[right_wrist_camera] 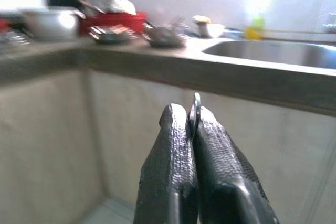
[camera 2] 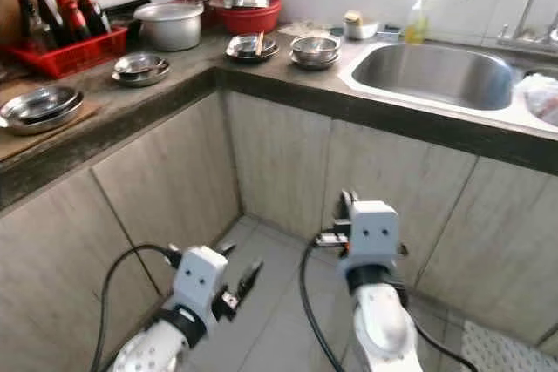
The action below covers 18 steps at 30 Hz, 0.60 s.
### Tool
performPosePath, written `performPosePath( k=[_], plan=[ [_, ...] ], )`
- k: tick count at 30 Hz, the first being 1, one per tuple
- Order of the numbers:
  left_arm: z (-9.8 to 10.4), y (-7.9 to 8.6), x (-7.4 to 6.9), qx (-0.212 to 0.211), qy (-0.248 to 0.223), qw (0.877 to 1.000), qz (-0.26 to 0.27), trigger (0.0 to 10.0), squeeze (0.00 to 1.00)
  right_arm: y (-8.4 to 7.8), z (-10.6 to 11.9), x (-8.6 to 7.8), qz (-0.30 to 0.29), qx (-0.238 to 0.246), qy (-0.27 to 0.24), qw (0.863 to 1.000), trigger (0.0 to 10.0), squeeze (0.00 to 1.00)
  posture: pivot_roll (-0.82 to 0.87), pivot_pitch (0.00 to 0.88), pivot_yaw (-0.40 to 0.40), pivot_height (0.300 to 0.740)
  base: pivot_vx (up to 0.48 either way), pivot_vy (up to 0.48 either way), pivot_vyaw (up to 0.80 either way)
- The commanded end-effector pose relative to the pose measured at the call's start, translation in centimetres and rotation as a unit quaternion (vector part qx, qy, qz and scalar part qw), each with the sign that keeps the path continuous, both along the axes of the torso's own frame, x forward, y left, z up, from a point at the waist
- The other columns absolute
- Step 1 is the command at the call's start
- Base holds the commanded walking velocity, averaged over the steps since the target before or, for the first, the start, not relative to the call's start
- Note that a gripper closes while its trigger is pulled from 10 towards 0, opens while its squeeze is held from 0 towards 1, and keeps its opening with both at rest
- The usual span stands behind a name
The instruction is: Kitchen organization
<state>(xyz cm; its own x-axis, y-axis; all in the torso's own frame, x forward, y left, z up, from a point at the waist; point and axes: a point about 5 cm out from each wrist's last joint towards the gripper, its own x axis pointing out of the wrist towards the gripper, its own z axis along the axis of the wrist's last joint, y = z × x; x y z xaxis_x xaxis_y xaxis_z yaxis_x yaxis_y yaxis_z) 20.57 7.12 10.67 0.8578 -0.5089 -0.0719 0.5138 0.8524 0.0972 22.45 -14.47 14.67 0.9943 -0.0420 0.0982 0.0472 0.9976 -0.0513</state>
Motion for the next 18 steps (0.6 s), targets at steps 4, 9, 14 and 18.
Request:
performPosePath(
  k=[4,9,14,18],
  plan=[
    [-0.2,0.9,0.0,0.012,0.000,1.000,0.010,10.0,0.00,1.1,0.7,0.2,0.018,0.016,-0.016,1.000,10.0,0.00,0.02,0.000,0.014,0.740,0.329,0.000,0.00],
    [-0.3,1.0,0.0,0.013,0.001,1.000,0.008,10.0,0.00,1.1,1.0,0.4,0.016,0.018,-0.021,0.999,10.0,0.00,0.02,0.000,0.015,0.740,0.333,0.000,0.00],
    [-0.2,1.0,0.1,0.013,0.000,1.000,0.008,10.0,0.00,0.6,1.7,0.7,0.007,0.017,-0.031,0.999,10.0,0.00,0.02,0.000,0.014,0.740,0.332,0.000,-0.32],
    [-0.2,1.0,0.1,0.013,0.000,1.000,0.009,10.0,0.00,0.0,2.4,1.1,-0.005,0.011,-0.046,0.999,10.0,0.00,0.02,0.000,0.015,0.740,0.335,0.000,-0.80]
  ],
)
